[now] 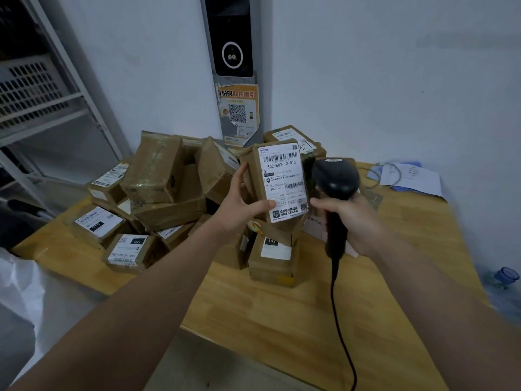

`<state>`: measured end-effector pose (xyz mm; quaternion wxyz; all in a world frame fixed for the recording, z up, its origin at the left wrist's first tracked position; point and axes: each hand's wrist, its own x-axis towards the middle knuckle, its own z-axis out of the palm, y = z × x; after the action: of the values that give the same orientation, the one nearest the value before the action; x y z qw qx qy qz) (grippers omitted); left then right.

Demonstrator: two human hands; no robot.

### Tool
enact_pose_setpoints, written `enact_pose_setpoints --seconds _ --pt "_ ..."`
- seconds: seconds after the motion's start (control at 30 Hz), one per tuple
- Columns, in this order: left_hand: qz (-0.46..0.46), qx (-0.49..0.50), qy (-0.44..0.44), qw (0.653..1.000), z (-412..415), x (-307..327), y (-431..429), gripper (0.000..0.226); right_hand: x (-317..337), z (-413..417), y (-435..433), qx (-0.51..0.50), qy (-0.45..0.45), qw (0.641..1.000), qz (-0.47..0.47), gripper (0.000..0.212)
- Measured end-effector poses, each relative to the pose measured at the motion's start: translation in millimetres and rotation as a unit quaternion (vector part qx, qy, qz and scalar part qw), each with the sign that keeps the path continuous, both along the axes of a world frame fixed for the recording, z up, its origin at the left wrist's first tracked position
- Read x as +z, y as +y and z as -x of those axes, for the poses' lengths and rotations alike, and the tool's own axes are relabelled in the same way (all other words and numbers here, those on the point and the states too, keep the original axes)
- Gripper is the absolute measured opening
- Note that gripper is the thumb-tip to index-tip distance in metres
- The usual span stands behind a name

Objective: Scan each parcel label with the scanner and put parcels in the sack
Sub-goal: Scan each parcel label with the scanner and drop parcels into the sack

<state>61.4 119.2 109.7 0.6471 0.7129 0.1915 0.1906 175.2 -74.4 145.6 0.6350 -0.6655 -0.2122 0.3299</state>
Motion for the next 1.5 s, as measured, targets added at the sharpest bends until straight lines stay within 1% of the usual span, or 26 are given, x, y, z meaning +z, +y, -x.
enact_pose_setpoints --seconds 0.07,0.17,0.2,0.27,0.37,0.53,0.7,0.83,1.0,1.2,1.5 --pt "-0.007 0.008 -0.006 1.0 0 1 0 0.108 4 4 -2 0.001 -0.029 0.999 -0.031 0.02" --pt "-0.022 0.011 -0.017 1.0 -4 2 1 0.106 10 16 -3 -0.009 -0.095 0.993 -0.067 0.017" --pt "-0.026 0.014 -0.016 0.999 -5 2 0 0.107 12 19 -3 -0.02 -0.106 0.991 -0.078 0.019" --pt "-0.028 0.017 -0.014 0.999 -6 2 -1 0.11 12 24 -4 -0.032 -0.1 0.991 -0.086 0.022" --pt "-0.02 0.018 -0.017 0.999 -8 1 -4 0.107 11 27 -4 -0.042 -0.083 0.994 -0.054 0.02" --pt "-0.015 0.022 -0.017 1.0 -11 2 -8 0.106 10 27 -4 -0.098 -0.112 0.989 0.005 0.023" --pt "-0.028 0.027 -0.01 0.999 -14 3 -11 0.109 9 28 -7 -0.114 -0.103 0.988 -0.002 0.026" --pt "-0.031 0.027 -0.007 0.999 -13 3 -13 0.113 8 31 -12 -0.119 -0.14 0.983 0.01 0.03" --pt "-0.039 0.032 -0.003 0.999 -14 2 -13 0.111 11 36 -14 -0.119 -0.168 0.979 0.006 0.028" --pt "-0.033 0.031 -0.011 0.999 -13 0 -13 0.105 16 39 -17 -0.119 -0.156 0.981 -0.001 0.03" --pt "-0.035 0.03 -0.02 0.999 -14 -4 -14 0.108 11 41 -21 -0.125 -0.163 0.978 -0.018 0.033"
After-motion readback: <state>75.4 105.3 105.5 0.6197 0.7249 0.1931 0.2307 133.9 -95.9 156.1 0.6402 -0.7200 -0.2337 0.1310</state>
